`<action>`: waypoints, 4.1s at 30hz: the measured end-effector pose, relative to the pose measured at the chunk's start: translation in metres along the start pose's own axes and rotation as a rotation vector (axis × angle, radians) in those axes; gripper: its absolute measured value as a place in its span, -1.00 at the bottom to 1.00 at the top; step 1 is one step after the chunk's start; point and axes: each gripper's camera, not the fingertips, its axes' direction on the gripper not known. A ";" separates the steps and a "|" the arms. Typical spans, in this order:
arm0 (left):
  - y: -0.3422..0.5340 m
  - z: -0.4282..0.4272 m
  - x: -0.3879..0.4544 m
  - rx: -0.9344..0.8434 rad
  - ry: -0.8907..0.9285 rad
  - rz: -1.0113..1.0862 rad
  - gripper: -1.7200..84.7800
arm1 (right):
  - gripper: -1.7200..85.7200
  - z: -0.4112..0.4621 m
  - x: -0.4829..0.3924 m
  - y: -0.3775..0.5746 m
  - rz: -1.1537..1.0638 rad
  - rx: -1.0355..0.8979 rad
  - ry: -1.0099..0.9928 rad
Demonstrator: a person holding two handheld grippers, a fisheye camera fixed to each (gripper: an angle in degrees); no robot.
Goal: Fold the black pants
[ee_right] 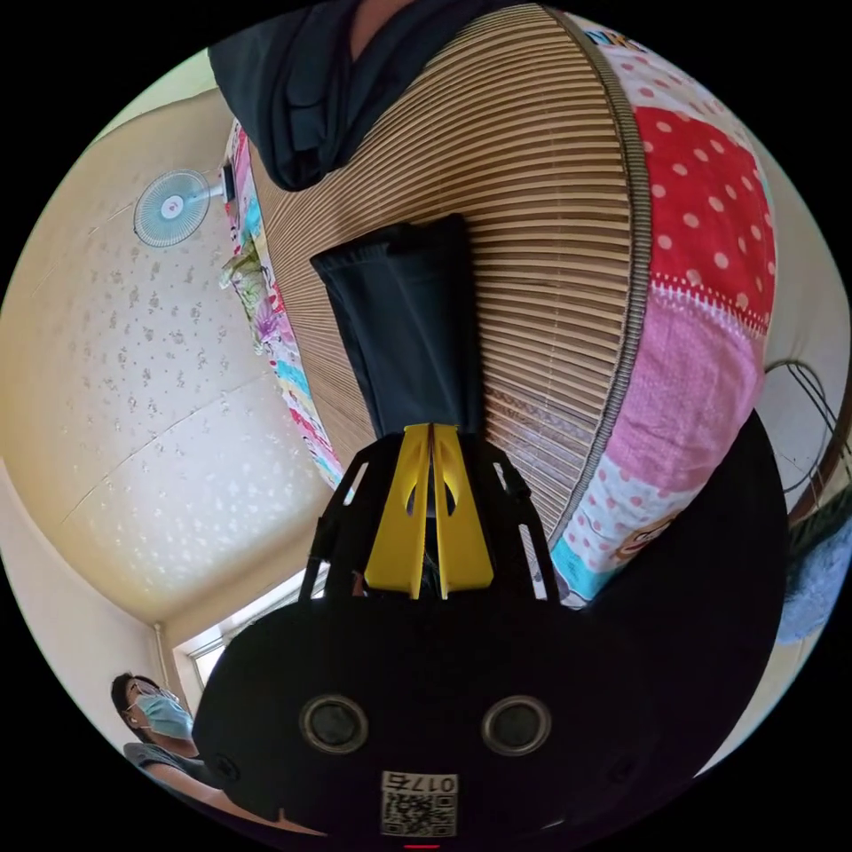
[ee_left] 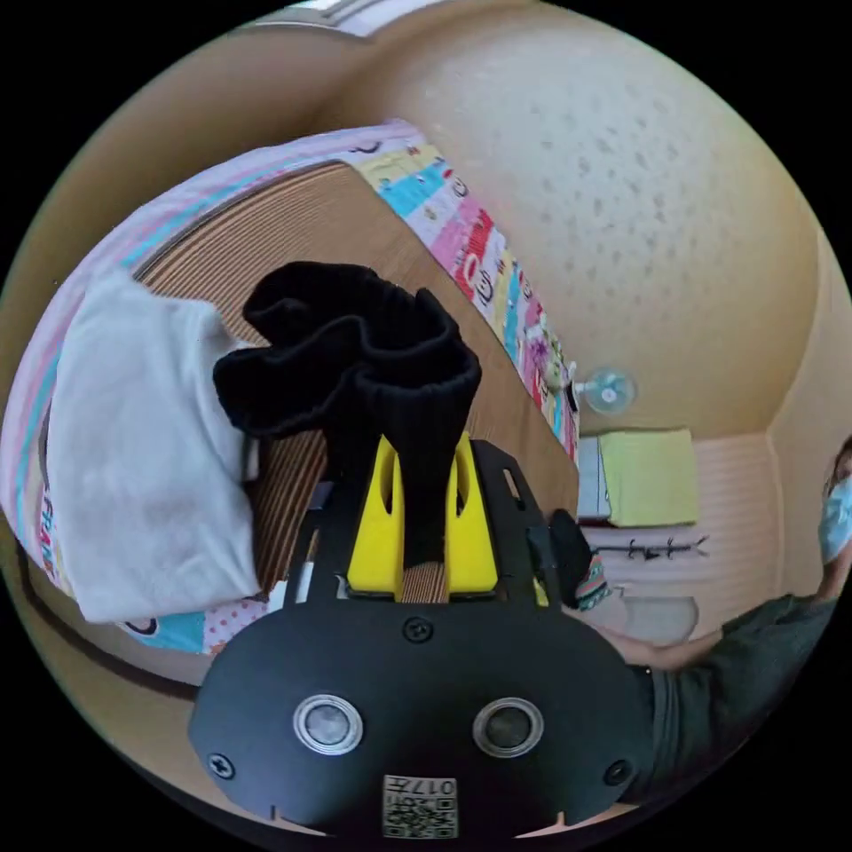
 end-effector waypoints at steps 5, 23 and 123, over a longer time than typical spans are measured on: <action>0.034 0.088 0.137 -0.171 -0.002 0.365 -0.76 | -0.96 0.003 0.006 -0.001 0.001 -0.022 -0.035; 0.070 0.231 -0.041 -0.455 -0.153 -0.049 -0.51 | -0.95 0.040 -0.040 -0.032 -0.240 -0.373 0.184; 0.450 0.085 -0.287 -0.054 0.486 -1.515 -0.85 | -0.94 0.064 -0.106 -0.206 -0.169 -0.875 0.955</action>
